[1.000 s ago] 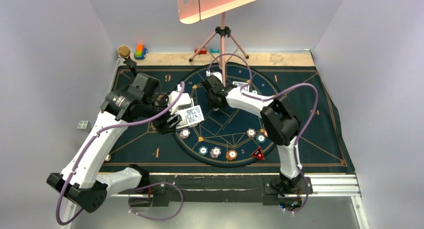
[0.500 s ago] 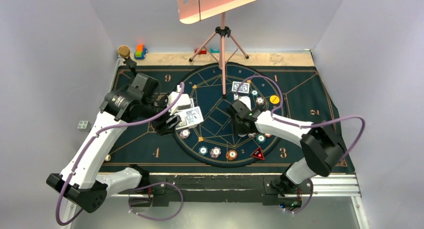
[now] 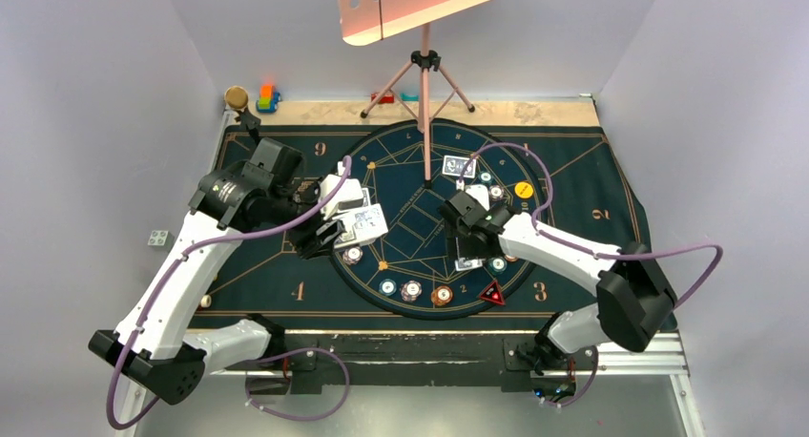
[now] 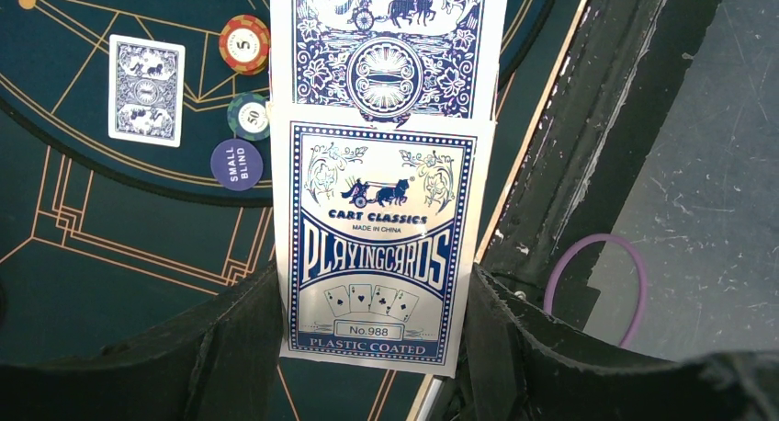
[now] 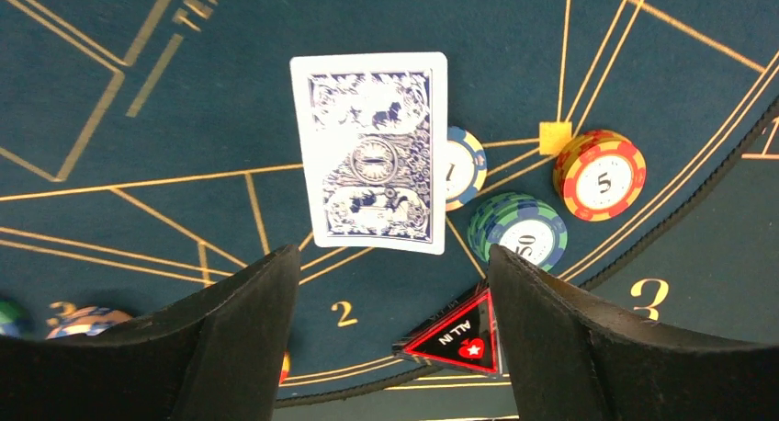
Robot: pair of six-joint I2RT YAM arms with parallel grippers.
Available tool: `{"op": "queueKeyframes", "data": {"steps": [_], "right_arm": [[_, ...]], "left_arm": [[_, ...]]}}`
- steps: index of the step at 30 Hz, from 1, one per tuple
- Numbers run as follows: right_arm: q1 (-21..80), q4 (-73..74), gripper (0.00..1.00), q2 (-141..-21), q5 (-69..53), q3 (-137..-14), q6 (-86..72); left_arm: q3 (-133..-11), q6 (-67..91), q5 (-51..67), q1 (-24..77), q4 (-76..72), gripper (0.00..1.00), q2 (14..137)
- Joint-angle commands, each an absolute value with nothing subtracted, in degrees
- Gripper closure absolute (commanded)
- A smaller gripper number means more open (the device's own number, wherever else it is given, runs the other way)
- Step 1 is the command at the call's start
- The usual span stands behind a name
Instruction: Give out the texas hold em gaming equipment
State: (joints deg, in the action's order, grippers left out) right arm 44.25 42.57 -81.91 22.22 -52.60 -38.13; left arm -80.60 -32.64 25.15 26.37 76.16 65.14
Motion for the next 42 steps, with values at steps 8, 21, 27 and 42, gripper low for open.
{"op": "queueKeyframes", "data": {"steps": [8,21,27,42], "right_arm": [[43.59,37.05,0.20,-67.44,10.73,-64.17,-32.26],[42.36,22.72,0.02,-73.71,-18.40,-74.79,-32.11],[42.36,20.51,0.02,-81.91,-26.31,-79.78,-31.40],[40.35,19.67,0.11,-86.52,-31.72,-77.75,-31.86]], "left_arm": [[-78.18,-34.26,26.13,26.06,72.11,1.00,64.86],[-76.95,-33.59,25.92,26.10,65.23,1.00,66.27],[-77.82,-33.35,25.58,26.10,64.32,1.00,66.74],[-78.40,-31.94,25.70,26.10,63.56,1.00,66.57]]}}
